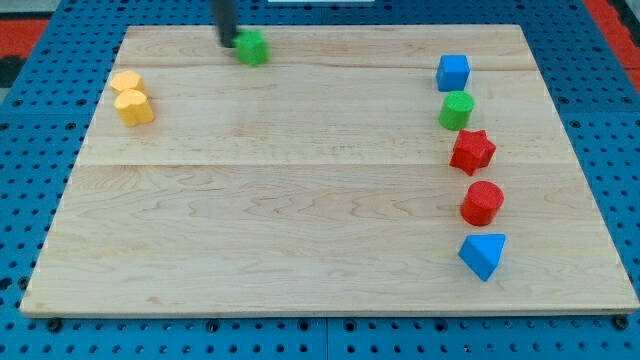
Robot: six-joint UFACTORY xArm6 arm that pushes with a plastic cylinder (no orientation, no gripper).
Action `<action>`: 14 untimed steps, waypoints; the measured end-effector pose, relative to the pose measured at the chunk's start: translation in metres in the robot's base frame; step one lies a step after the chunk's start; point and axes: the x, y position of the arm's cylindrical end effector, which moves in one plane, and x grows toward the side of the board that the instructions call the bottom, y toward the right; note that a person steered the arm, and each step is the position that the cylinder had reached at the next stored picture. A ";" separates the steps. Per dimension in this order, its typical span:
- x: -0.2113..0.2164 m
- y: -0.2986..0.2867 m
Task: Move the green star towards the top right of the board
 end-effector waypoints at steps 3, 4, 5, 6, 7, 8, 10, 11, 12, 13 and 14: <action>0.027 0.111; 0.027 0.150; 0.045 0.128; 0.051 0.152; 0.028 0.196; 0.015 0.234; -0.027 0.198; -0.030 0.252; -0.029 0.327; -0.017 0.335; 0.012 0.306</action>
